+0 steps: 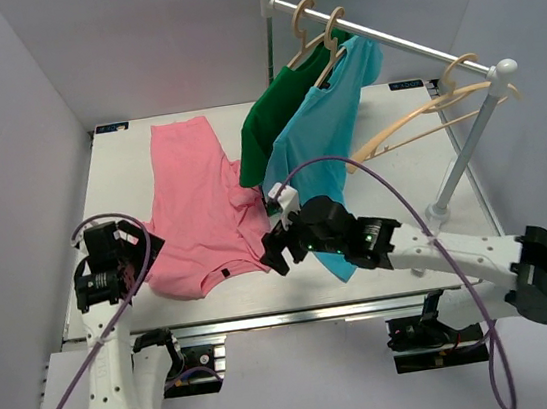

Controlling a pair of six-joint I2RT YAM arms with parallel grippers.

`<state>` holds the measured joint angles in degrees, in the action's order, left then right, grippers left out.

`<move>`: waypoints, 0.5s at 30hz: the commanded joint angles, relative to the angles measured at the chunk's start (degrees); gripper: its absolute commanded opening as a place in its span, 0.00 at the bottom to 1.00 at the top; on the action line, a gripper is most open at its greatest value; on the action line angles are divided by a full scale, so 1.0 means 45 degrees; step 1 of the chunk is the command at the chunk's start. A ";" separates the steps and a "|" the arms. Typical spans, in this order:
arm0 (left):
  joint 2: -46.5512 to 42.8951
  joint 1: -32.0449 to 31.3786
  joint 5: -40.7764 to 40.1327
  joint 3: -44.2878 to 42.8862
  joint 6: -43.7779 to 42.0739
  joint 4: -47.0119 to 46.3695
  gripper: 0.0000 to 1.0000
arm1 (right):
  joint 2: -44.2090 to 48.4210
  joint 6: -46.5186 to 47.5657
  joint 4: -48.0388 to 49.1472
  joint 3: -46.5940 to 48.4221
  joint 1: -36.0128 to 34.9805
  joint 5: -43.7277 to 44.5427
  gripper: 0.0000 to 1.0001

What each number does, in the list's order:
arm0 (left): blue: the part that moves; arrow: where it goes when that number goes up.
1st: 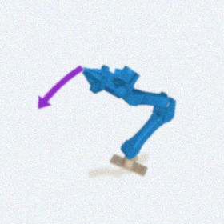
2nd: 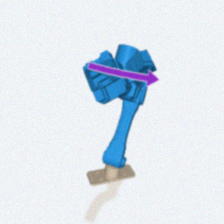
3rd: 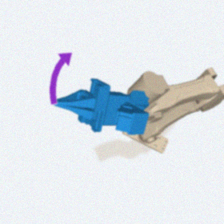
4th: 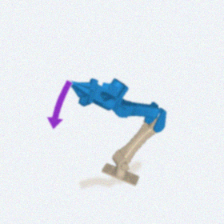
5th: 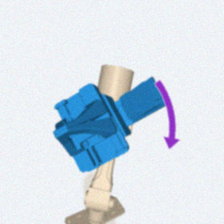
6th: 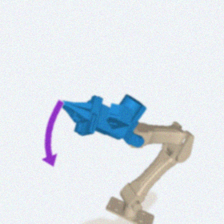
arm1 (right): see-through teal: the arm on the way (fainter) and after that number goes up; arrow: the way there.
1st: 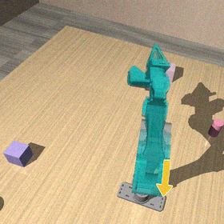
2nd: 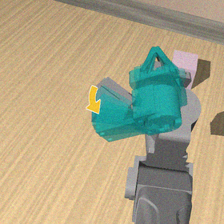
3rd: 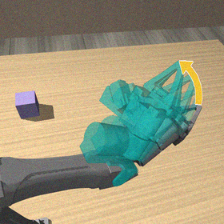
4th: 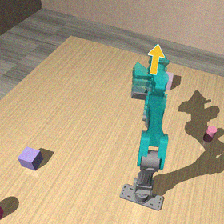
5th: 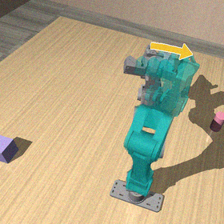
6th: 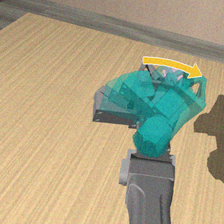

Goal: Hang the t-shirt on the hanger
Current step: Pick up the hanger from the clothesline.

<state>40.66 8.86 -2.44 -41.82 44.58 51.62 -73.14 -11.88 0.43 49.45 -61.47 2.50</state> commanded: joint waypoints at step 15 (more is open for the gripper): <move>0.5804 -0.5776 -0.2368 -0.2815 0.0641 -0.1900 0.98 | 0.1474 -0.2297 -1.0128 1.0286 0.0045 1.1701 0.89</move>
<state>66.00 -14.48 -7.03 -51.07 45.87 42.81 -63.53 -16.14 -33.39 86.08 -62.94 32.14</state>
